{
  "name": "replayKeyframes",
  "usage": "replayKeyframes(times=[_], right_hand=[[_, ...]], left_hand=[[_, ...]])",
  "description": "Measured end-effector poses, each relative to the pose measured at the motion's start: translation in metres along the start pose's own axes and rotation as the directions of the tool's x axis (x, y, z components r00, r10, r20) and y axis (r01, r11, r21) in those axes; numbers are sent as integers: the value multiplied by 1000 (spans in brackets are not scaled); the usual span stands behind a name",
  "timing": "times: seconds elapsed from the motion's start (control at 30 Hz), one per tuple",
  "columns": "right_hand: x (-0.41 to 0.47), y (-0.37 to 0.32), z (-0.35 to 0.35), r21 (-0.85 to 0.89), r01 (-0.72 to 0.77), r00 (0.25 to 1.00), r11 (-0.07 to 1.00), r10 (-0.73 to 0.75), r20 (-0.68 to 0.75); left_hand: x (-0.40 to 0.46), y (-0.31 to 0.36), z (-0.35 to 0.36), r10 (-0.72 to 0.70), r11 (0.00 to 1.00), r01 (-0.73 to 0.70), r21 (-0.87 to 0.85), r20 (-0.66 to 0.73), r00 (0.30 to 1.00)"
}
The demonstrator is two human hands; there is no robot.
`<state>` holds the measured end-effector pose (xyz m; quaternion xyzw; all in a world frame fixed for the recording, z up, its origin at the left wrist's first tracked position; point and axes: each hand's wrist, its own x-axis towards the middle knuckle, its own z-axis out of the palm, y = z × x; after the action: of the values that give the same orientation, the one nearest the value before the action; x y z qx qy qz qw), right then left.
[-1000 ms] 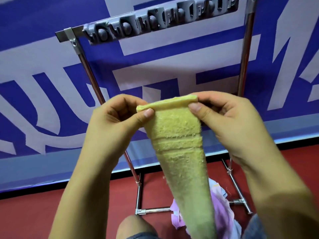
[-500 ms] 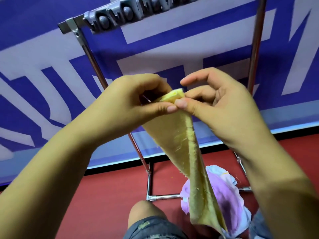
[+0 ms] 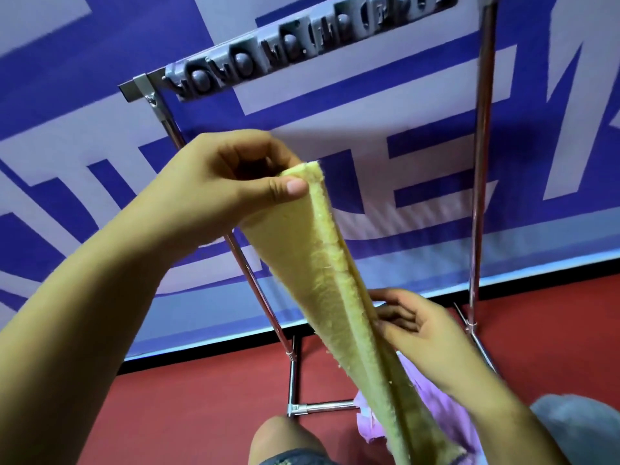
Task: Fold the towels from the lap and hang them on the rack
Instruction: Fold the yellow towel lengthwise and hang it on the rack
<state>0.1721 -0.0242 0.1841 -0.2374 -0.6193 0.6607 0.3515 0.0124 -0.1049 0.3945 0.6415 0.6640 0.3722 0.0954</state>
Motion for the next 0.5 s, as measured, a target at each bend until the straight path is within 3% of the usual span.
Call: replayKeyframes(times=[0.5], right_hand=[[-1,2,4,-31,138,984,990,-141,-105]], left_hand=[[5,14,-6,-6,987,19,158,-81,997]])
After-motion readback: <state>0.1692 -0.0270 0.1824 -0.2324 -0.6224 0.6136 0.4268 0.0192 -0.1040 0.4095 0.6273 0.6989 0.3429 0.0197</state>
